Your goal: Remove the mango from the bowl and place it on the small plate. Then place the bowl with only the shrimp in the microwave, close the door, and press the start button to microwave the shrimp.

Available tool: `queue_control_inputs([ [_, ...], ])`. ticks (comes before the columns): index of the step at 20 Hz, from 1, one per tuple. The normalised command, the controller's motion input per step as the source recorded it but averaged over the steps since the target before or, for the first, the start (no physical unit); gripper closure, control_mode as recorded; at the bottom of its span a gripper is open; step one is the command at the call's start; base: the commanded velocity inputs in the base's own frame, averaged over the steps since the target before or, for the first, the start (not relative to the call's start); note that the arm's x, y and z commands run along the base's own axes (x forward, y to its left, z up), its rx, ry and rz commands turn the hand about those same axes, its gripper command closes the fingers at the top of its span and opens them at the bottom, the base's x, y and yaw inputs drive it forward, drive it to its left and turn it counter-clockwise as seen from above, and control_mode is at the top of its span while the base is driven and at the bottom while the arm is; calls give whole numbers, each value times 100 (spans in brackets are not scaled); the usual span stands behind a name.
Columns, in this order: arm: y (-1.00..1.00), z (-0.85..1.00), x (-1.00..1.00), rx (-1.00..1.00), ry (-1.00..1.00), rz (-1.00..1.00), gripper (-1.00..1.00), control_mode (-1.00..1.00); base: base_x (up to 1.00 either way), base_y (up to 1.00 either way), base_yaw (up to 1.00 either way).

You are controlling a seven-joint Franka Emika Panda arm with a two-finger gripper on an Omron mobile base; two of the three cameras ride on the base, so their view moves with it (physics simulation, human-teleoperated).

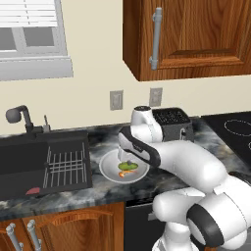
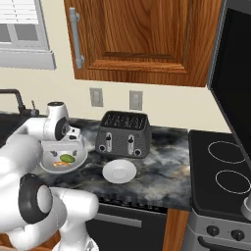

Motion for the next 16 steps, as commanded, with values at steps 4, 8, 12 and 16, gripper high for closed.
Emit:
queue_control_inputs([
  [4,15,-9,8,-13,-2,22,-100,-100,0,0,0],
  [8,19,-11,5,-9,0,20,-100,-100,0,0,0],
  [12,14,-26,0,0,0,15,-100,-100,0,0,0],
  [16,22,-25,7,0,-2,13,-100,-100,0,0,0],
])
